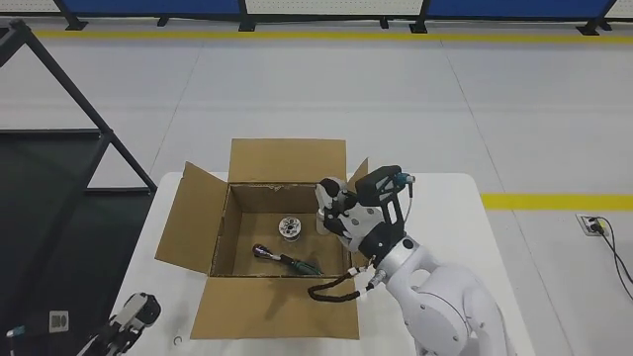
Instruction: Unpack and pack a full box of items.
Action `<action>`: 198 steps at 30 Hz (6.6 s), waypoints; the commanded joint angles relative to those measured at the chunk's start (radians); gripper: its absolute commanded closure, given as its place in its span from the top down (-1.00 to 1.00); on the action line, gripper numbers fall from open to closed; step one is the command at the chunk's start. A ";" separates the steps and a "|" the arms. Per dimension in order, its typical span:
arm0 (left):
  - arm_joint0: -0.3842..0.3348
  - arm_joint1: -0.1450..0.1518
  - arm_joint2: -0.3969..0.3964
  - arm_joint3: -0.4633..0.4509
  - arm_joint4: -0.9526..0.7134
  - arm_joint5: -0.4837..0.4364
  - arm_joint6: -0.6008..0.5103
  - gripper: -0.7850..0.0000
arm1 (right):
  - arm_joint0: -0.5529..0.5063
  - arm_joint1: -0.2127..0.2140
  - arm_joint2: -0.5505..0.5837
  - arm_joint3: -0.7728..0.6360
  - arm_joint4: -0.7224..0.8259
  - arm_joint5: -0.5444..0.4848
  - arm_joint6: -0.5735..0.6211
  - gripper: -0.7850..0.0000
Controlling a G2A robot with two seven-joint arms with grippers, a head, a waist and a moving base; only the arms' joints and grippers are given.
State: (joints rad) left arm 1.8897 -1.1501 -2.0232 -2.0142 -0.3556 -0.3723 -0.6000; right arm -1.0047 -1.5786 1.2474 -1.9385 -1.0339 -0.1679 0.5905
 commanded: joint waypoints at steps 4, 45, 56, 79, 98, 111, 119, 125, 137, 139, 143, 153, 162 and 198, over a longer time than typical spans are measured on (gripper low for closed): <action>0.000 0.000 0.000 0.000 -0.001 0.000 0.000 1.00 | 0.000 0.000 -0.001 0.000 -0.003 -0.001 -0.001 1.00; -0.188 0.027 -0.068 0.058 0.118 0.165 -0.030 1.00 | 0.090 0.015 0.292 0.075 0.481 0.490 0.247 1.00; -0.405 0.055 0.050 0.127 0.255 0.291 -0.102 1.00 | 0.153 0.038 0.314 0.188 0.718 0.613 0.506 1.00; -0.505 0.069 0.260 0.110 0.176 0.336 -0.238 1.00 | 0.210 0.037 0.018 0.337 0.798 0.520 0.317 1.00; -0.607 0.071 0.422 0.219 0.186 0.433 -0.221 1.00 | 0.282 0.028 -0.131 0.502 0.729 0.525 0.184 1.00; -0.617 0.076 0.442 0.230 0.171 0.448 -0.212 1.00 | 0.312 0.029 -0.163 0.564 0.717 0.573 0.193 1.00; -0.619 0.079 0.449 0.233 0.161 0.481 -0.202 1.00 | 0.328 0.032 -0.171 0.592 0.716 0.585 0.199 1.00; -0.626 0.078 0.455 0.230 0.140 0.512 -0.162 1.00 | 0.332 0.034 -0.173 0.595 0.725 0.566 0.205 1.00; -0.649 0.072 0.468 0.244 0.071 0.548 -0.049 1.00 | 0.327 0.040 -0.167 0.588 0.757 0.546 0.220 1.00; -0.663 0.070 0.484 0.259 0.072 0.557 -0.037 1.00 | 0.326 0.041 -0.166 0.588 0.764 0.544 0.221 1.00; -0.692 0.067 0.516 0.287 0.077 0.566 -0.021 1.00 | 0.324 0.044 -0.160 0.587 0.779 0.535 0.223 1.00; -0.714 0.065 0.547 0.315 0.085 0.576 -0.010 1.00 | 0.319 0.051 -0.157 0.591 0.789 0.535 0.232 1.00; -0.700 0.067 0.526 0.295 0.060 0.564 -0.012 1.00 | 0.329 0.054 -0.165 0.604 0.795 0.535 0.228 1.00; -0.373 0.099 0.139 0.128 -0.124 0.328 -0.228 1.00 | 0.036 0.160 0.152 0.121 0.924 0.489 0.584 1.00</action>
State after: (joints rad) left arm 1.5159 -1.0513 -1.8845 -1.8850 -0.4798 -0.0437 -0.8294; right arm -0.9651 -1.4213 1.3917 -1.8130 -0.1057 0.3168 1.1710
